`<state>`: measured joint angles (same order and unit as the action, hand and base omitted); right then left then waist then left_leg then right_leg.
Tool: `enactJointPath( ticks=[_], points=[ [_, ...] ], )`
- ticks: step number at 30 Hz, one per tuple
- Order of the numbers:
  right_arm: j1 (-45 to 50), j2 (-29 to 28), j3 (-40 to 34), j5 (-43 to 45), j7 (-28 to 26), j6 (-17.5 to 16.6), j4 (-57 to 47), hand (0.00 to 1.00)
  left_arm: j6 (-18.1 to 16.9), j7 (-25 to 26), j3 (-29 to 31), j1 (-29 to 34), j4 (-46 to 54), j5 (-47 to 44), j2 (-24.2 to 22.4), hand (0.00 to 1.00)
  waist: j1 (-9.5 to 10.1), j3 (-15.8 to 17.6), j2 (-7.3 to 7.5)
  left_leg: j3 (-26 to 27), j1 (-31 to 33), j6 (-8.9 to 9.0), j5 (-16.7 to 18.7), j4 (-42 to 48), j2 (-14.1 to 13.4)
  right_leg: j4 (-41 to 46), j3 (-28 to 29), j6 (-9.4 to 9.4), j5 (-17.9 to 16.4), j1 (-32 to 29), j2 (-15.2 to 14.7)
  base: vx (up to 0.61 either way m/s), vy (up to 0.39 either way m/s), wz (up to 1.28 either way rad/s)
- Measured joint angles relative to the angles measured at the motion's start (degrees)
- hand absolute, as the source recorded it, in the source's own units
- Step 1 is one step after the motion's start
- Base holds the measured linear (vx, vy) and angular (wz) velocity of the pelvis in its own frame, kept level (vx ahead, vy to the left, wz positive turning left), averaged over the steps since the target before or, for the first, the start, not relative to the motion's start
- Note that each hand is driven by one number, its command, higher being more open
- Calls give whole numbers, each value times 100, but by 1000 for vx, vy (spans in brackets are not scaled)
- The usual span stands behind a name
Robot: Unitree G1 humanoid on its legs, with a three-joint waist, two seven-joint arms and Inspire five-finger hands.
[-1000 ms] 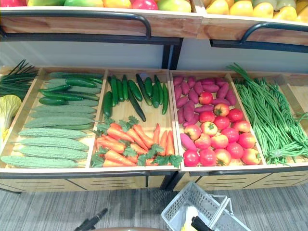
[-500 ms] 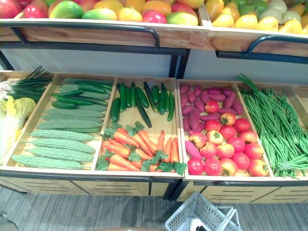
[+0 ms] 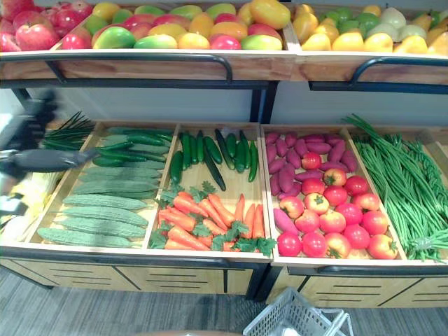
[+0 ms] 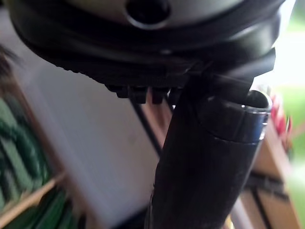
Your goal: Pick vegetable in the basket
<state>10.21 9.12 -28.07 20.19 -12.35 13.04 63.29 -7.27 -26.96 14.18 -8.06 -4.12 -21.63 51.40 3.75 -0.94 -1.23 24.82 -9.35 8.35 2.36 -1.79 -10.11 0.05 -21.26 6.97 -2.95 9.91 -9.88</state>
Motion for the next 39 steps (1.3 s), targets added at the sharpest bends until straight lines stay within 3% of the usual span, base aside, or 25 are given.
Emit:
enactJointPath(
  ticks=[3, 7, 13, 14, 16, 17, 18, 19, 22, 24, 28, 37, 39],
  points=[
    [-64, -2, -10, -28, -18, -8, -1, 0, 257, -611, -809, -325, 315, 228, 177, 100, -105, -16, -28, 37, -13, -4, -79, -122, 18, 2, 12, 2, 1, -63, 7, -39, -23, -8],
    [-98, -61, -240, -209, -92, 1, -1, 0, 747, -1347, -1745, -574, 916, 820, 390, 100, -97, -20, -27, 195, -154, 21, -112, -267, 21, 10, 117, 2, 1, -79, 32, -9, -25, -14],
    [-30, -156, -434, -210, -91, 8, 0, 0, 1265, -1514, -1842, -709, 1023, 1160, 721, 100, -29, -116, 62, 298, -272, 21, -112, -312, 8, 162, 99, 2, 1, -84, 30, 24, -28, 0],
    [30, -155, -476, -205, -89, 4, -1, 0, 1359, -1503, -1875, -747, 1026, 1318, 744, 100, -5, -152, 36, 314, -322, 21, -112, -312, -31, 372, 87, 2, 1, -102, 30, 30, -36, 4],
    [64, -32, -642, -194, -73, -30, -7, 0, 1509, -1354, -2077, -794, 1031, 1597, 707, 100, -15, -165, -190, 347, -442, 10, -119, -301, -202, 1214, 76, -1, -144, -472, 26, 34, -50, 5],
    [72, 47, -681, -185, -85, -27, -11, 0, 1586, -1273, -2190, -850, 1025, 1797, 736, 100, -67, -253, -272, 374, -434, 7, -122, -297, -336, 821, 164, 83, -555, -607, 212, -21, -114, 8],
    [75, -57, -596, -176, -109, 8, -1, 0, 1634, -1155, -2176, -919, 1021, 1910, 879, 100, -83, -316, -2, 395, -416, 23, -112, -291, -244, -418, 144, -96, 386, -532, 333, -65, -147, 18],
    [129, -102, -551, -178, -121, 5, 41, 0, 1649, -1007, -2194, -934, 922, 2057, 751, 100, -139, -350, 30, 444, -451, 88, -68, -289, -234, -528, 104, -82, 667, -462, 373, -16, -135, 14],
    [233, -63, -204, -187, -120, 18, 61, 0, 1505, -736, -2203, -908, 700, 2401, 469, 100, -125, -364, -9, 677, -569, 97, -63, -179, -305, -525, 129, -124, 672, -320, 426, 50, -53, -5],
    [251, 6, -150, -177, -111, -57, -5, 0, 1081, -209, -2177, -926, 332, 3051, 185, 100, -179, -340, -96, 750, -522, 98, -63, -91, -265, -524, 129, -124, 672, -319, 363, 8, -17, -1],
    [297, 73, 64, -134, -74, -37, -48, 0, 566, 560, -2171, -932, -303, 4050, -323, 100, -201, -303, -57, 887, -523, 98, -63, 79, -249, -523, 164, -124, 672, -300, 312, 0, -18, -8],
    [288, 8, 457, -104, -105, 19, -418, 0, 288, 830, -2328, -930, -983, 4718, -1137, 100, -276, -90, 63, 1196, -571, 110, -53, 227, -267, -520, 349, -128, 669, -315, 283, -22, -26, -11],
    [289, 13, 456, -106, -111, 17, -420, 0, 262, 793, -2594, -930, -1015, 4721, -1173, 100, -279, -74, 61, 1261, -584, 160, -13, 309, -292, -487, 394, -154, 652, -314, 281, -7, -11, -9]
  ],
)
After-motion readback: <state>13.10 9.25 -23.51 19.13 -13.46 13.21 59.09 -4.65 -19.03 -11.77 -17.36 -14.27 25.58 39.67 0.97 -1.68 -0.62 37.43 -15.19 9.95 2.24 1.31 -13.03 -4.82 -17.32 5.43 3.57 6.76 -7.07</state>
